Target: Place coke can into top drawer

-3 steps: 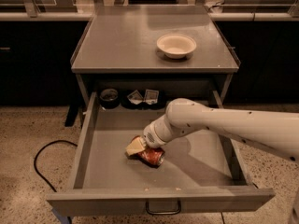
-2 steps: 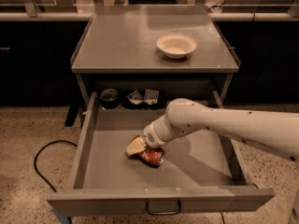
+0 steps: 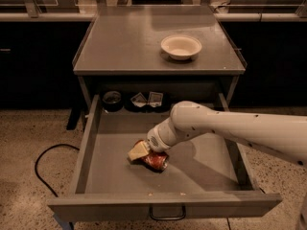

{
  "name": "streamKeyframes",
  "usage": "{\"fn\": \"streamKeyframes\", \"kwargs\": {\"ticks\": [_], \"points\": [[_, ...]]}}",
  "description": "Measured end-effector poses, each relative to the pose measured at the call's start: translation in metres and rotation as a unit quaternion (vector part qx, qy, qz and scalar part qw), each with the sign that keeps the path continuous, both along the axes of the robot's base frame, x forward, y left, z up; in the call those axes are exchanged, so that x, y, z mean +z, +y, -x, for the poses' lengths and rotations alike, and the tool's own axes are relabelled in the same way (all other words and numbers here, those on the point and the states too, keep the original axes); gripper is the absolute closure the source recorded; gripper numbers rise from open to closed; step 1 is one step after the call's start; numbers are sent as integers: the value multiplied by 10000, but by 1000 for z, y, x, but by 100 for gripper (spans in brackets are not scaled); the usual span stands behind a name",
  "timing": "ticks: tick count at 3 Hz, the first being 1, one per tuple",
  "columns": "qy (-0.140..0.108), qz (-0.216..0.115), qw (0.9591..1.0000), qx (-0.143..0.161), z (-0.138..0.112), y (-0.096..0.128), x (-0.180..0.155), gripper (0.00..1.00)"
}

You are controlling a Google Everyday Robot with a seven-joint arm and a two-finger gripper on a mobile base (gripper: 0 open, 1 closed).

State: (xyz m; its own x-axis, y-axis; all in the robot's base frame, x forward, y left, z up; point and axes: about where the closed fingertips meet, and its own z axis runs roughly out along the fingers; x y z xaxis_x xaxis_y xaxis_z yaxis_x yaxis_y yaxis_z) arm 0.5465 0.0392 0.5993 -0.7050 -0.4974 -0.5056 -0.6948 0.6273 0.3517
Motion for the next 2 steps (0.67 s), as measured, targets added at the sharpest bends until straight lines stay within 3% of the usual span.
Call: {"fn": "streamKeyframes", "kwargs": {"ticks": [1, 2], "points": [[0, 0, 10000, 0, 0, 0, 0, 0], [0, 0, 10000, 1, 0, 0, 0, 0]]}}
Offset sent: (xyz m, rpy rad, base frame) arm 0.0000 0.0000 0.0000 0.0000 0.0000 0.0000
